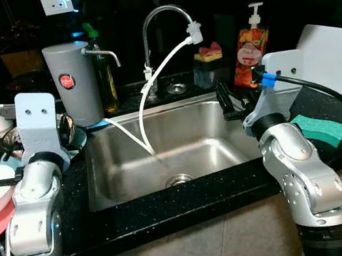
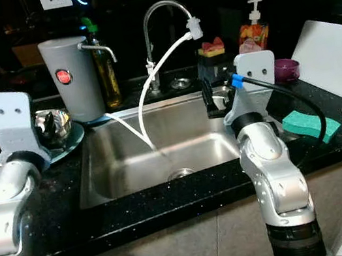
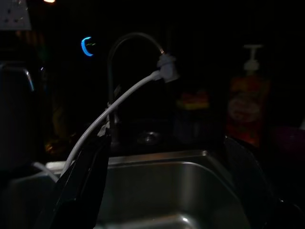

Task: Kitchen organization

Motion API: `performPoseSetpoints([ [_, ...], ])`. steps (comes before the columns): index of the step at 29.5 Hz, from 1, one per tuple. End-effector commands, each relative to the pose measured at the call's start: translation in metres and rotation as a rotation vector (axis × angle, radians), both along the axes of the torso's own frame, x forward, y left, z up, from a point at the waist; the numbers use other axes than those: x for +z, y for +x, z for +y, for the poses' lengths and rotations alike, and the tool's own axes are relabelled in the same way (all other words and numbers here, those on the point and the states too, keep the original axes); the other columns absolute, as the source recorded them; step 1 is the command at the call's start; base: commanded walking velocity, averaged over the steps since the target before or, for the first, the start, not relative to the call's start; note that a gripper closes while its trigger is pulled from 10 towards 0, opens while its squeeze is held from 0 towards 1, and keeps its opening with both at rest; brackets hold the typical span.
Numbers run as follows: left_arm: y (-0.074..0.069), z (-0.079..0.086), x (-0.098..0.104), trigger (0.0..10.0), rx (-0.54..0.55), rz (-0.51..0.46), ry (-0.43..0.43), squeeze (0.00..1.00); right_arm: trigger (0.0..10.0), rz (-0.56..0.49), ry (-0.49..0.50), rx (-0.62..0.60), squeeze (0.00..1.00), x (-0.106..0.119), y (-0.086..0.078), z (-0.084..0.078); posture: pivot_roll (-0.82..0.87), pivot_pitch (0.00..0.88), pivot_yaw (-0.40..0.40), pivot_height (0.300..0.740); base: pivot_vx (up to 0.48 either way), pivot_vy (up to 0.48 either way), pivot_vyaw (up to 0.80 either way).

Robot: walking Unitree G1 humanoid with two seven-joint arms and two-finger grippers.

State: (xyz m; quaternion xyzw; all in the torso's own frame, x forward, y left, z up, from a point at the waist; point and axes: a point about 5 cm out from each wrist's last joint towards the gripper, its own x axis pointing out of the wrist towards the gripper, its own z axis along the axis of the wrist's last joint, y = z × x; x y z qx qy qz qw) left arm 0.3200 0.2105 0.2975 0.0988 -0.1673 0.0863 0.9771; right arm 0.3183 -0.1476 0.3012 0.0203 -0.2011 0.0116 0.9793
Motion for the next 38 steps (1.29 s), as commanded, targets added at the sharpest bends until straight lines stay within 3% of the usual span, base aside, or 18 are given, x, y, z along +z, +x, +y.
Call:
performPoseSetpoints([
  [1, -0.0023, -0.0041, 0.0008, 10.0, -0.013, -0.016, -0.013, 0.00, 10.0, 0.013, 0.001, 0.001, 0.00, -0.0028, 0.0002, -0.0002, 0.07, 0.049, -0.080, 0.740, 0.000, 0.000, 0.00],
  [10, -0.0023, -0.0015, 0.0023, 10.0, -0.012, -0.025, -0.043, 0.00, 10.0, 0.014, 0.003, -0.005, 0.00, -0.0035, 0.0002, -0.0014, 0.07, 0.049, -0.077, 0.740, 0.000, 0.000, 0.00],
  [38, -0.0030, -0.0025, 0.0030, 10.0, -0.013, -0.033, -0.018, 0.00, 10.0, 0.016, 0.007, -0.008, 0.00, -0.0051, 0.0004, -0.0020, 0.07, 0.051, -0.075, 0.740, 0.000, 0.000, 0.00],
])
